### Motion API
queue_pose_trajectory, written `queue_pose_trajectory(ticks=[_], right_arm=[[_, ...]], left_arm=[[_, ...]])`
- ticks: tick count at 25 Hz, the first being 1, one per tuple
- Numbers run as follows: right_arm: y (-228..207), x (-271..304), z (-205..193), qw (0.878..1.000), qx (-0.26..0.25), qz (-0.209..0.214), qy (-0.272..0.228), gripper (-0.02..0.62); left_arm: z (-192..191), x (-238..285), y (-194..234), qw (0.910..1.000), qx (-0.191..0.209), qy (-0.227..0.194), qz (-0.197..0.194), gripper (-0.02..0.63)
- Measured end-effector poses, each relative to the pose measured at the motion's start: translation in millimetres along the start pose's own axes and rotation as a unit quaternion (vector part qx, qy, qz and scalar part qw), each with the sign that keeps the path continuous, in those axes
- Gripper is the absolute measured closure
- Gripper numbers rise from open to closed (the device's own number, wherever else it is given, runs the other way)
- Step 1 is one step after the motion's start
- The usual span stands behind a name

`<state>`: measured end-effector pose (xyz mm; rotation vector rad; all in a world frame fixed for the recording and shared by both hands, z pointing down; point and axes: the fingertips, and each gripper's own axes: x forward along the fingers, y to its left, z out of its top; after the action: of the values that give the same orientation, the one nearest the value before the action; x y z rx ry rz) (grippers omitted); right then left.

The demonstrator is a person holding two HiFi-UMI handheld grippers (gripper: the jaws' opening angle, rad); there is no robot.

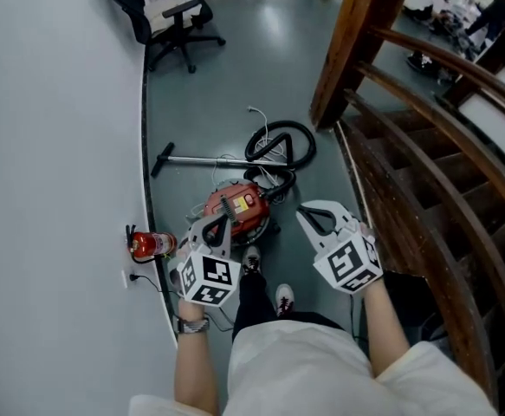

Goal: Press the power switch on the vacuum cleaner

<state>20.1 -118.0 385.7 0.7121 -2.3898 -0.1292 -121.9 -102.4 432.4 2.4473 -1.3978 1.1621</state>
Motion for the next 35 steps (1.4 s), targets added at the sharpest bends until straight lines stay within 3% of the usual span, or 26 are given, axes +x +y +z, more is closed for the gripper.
queue_pose_trajectory(ticks=[16, 24, 35], right_arm=[[8, -62, 60, 0.998, -0.057, 0.019, -0.033, 0.565], [7, -97, 93, 0.994, -0.079, 0.012, -0.074, 0.565], [21, -128, 101, 0.992, -0.095, 0.006, -0.083, 0.565]], left_arm=[[56, -96, 12, 0.9959, 0.025, -0.056, 0.066, 0.604], [78, -138, 8, 0.9914, 0.051, -0.071, 0.097, 0.604], [91, -179, -12, 0.987, 0.062, -0.089, 0.118, 0.605]])
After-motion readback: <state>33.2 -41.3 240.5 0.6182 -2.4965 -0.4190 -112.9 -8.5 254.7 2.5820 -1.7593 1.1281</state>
